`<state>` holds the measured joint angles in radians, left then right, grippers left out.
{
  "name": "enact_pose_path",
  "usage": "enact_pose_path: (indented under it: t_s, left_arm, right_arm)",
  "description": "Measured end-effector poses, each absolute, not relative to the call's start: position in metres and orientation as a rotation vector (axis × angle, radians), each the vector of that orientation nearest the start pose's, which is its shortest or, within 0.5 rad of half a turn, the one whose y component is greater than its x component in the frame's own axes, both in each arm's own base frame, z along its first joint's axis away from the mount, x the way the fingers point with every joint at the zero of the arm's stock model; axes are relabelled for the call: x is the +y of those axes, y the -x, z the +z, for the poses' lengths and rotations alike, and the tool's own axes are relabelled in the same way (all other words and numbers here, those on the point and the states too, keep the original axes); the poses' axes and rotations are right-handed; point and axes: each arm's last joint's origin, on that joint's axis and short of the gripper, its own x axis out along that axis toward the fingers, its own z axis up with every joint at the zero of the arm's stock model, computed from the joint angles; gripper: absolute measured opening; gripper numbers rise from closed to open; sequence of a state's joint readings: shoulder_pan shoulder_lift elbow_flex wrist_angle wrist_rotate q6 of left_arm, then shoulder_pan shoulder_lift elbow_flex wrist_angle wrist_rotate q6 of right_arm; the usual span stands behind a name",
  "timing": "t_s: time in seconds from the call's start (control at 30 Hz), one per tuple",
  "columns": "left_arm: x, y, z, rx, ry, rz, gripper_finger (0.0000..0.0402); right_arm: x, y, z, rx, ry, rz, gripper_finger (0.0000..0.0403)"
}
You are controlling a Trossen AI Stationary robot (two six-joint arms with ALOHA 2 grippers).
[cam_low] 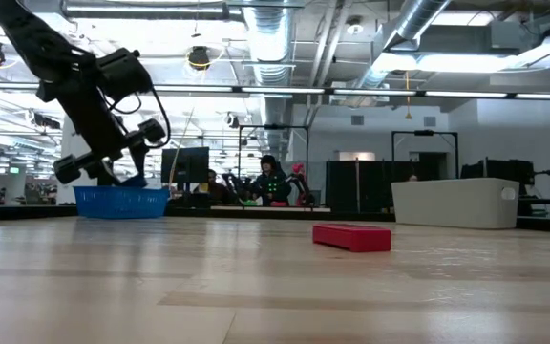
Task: Pick & Place Office items
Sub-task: Put the blue clock into the blue bin
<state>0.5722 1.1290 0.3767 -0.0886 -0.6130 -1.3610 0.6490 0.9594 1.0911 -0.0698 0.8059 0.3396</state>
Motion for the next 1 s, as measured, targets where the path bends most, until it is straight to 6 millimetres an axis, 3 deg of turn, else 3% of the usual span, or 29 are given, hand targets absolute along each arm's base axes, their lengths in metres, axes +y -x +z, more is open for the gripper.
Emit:
enact_pose_path:
  t_s: [0.77,1.0]
  left_arm:
    - [0.1271,-0.1472,0.1555,-0.047,1.075,1.491,0.0173]
    - [0.1279,-0.1479,0.1567,-0.068,1.071,1.488,0.021]
  right_arm:
    - [0.0948,-0.1649,0.4174,-0.076,-0.371,-0.165,0.0245]
    - [0.0949,-0.165,0.4174,-0.076,-0.372,-0.165,0.0245]
